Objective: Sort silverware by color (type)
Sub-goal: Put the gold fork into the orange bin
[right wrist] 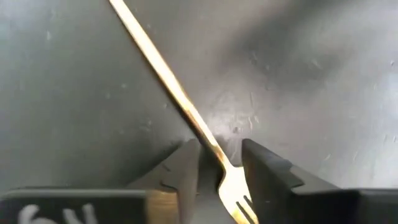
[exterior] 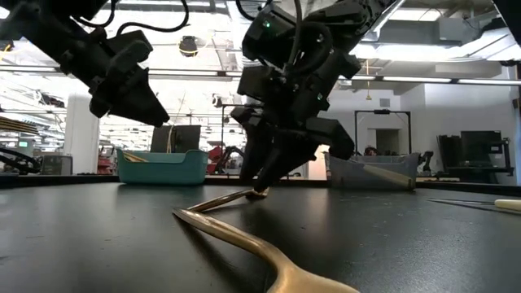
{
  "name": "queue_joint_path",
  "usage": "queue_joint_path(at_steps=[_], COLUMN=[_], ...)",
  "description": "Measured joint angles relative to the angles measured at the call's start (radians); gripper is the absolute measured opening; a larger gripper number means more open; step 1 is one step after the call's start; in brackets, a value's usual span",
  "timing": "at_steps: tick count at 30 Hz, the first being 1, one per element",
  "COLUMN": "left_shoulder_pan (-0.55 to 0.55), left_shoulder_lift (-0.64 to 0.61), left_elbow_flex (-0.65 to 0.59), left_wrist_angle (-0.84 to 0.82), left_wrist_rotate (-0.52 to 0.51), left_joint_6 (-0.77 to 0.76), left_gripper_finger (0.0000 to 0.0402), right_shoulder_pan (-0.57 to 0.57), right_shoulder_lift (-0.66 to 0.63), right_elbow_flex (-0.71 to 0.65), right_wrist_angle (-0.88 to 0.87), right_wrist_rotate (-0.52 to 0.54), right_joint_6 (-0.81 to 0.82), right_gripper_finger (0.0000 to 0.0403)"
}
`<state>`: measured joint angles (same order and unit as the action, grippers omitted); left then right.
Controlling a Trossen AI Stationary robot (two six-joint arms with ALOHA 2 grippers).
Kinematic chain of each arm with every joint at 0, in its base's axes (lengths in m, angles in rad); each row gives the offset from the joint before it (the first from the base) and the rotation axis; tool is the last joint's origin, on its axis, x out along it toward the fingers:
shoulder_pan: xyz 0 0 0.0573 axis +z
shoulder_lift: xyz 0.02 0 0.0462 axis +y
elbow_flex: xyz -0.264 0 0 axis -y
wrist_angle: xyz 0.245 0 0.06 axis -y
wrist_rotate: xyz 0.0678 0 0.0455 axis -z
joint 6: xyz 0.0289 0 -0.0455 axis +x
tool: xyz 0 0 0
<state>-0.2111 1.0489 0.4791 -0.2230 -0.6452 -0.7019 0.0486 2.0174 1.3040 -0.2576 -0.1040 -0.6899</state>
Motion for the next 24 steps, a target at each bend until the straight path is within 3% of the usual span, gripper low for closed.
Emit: queue_joint_path(at_steps=[4, 7, 14, 24], left_shoulder_pan=[0.000, 0.001, 0.001, -0.006], left_shoulder_lift=[0.000, 0.000, 0.000, 0.000], left_elbow_flex=[-0.027, -0.030, -0.031, -0.031], left_wrist_angle=[0.021, 0.027, 0.061, 0.065], left_wrist_rotate=[-0.049, -0.051, -0.043, 0.001], left_joint_6=[0.008, 0.009, 0.016, 0.060], left_gripper_finger=[0.0132, 0.0132, 0.0132, 0.0132], right_shoulder_pan=[-0.019, -0.033, -0.032, -0.009], right_shoulder_lift=[0.001, 0.001, 0.008, 0.075], right_elbow_flex=[-0.004, -0.004, -0.004, 0.000], right_wrist_angle=[0.002, 0.005, 0.007, 0.039], right_wrist_rotate=[-0.001, -0.004, -0.085, -0.024], right_joint_6=[-0.001, -0.003, 0.050, 0.114], right_gripper_finger=[0.0189, 0.0195, 0.0149, 0.0115])
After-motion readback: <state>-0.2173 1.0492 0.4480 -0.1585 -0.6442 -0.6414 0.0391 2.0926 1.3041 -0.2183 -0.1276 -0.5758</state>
